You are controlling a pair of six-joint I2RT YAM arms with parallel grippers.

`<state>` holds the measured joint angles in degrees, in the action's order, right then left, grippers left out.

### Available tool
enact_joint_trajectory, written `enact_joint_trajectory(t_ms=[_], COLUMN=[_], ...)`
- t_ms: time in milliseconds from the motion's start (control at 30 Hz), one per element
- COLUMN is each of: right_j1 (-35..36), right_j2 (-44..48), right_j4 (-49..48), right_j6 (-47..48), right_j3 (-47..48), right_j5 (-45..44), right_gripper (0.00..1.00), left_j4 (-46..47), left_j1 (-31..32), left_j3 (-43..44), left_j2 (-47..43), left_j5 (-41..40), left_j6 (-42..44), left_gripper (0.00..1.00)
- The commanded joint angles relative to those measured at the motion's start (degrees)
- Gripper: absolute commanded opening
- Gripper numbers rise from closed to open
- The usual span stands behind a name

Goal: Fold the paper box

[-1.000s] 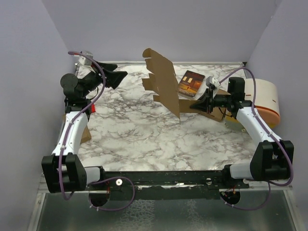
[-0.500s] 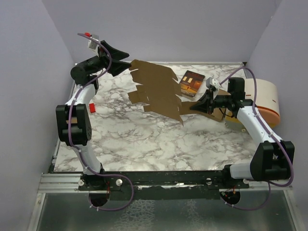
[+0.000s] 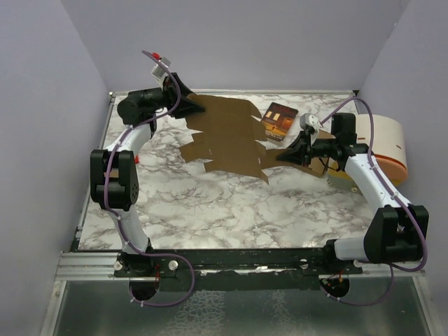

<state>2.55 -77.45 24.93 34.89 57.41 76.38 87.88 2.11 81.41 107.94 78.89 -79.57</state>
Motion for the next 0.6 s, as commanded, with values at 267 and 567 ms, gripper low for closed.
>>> enact_joint_trajectory(t_ms=[267,567], right_j1=[-0.2,-0.3], right_j2=[-0.5,-2.0], right_j4=[-0.9,-2.3], right_j6=[-2.1,-6.7], right_j3=[2.2,3.0], right_j5=[-0.8,-3.3], right_gripper=[0.01,0.53], left_j4=[14.3,14.3], left_j1=[0.7,0.4], left_j3=[-2.5,-11.0], left_j2=[-4.2,-10.2], left_j5=[4.5,1.8], left_j6=[-0.3,2.4], left_gripper=[0.01,0.0])
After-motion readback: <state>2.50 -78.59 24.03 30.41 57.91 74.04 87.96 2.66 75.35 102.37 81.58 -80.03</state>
